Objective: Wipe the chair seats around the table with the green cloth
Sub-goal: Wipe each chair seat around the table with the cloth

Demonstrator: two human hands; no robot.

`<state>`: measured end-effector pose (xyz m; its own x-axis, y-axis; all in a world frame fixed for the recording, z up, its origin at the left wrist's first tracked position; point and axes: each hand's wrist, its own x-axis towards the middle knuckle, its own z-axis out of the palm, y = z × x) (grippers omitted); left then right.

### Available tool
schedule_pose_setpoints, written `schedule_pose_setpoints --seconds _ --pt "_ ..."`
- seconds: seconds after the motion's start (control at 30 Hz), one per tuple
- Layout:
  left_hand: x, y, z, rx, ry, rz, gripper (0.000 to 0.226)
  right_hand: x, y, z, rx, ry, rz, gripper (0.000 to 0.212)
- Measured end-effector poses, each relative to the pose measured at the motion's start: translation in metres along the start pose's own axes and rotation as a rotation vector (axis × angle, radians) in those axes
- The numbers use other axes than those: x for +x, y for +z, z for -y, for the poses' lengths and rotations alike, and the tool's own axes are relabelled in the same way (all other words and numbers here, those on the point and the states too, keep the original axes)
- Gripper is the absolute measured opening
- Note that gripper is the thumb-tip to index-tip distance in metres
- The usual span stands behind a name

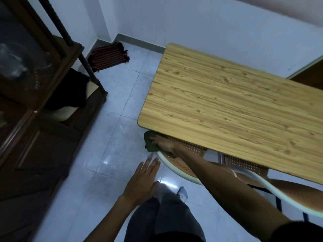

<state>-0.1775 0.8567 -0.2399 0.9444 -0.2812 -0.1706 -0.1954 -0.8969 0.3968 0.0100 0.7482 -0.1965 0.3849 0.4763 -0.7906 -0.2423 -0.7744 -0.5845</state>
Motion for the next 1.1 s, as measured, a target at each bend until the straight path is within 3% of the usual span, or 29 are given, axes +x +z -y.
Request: schedule_pose_setpoints --seconds 0.13,0.23,0.33,0.57,0.67,0.73,0.8,0.93,1.0,1.1 --pt "-0.010 -0.004 0.011 0.099 0.092 0.057 0.065 -0.043 0.003 -0.050 -0.078 -0.126 0.003 0.057" --pt "-0.014 -0.005 0.016 0.124 0.100 0.100 0.068 -0.074 0.010 -0.093 -0.266 -0.166 -0.041 0.059" --pt "-0.019 -0.007 0.017 0.117 0.086 0.104 0.069 -0.072 0.019 -0.092 -0.414 -0.177 -0.098 0.060" --pt "-0.039 -0.013 0.019 0.087 0.017 0.042 0.073 0.017 0.004 0.009 -0.224 0.002 -0.066 0.041" --pt "-0.045 -0.015 0.012 0.049 0.008 -0.013 0.073 0.053 -0.004 0.006 -0.122 0.138 -0.025 0.043" --pt "-0.046 -0.014 0.007 0.031 0.002 -0.017 0.073 0.095 -0.005 -0.034 -0.083 0.137 -0.022 0.054" --pt "-0.046 -0.014 0.005 0.010 -0.005 0.003 0.073 0.066 -0.002 -0.039 -0.038 0.098 -0.075 0.063" --pt "-0.039 -0.022 0.009 -0.001 0.030 0.015 0.075 -0.040 0.009 -0.023 -0.106 -0.118 -0.130 0.055" --pt "-0.031 -0.029 0.012 0.001 0.054 0.007 0.073 -0.075 0.016 -0.058 -0.235 -0.156 -0.134 0.055" --pt "-0.011 -0.035 0.014 0.015 0.068 0.018 0.072 -0.124 0.019 -0.139 -0.462 -0.089 -0.283 0.069"
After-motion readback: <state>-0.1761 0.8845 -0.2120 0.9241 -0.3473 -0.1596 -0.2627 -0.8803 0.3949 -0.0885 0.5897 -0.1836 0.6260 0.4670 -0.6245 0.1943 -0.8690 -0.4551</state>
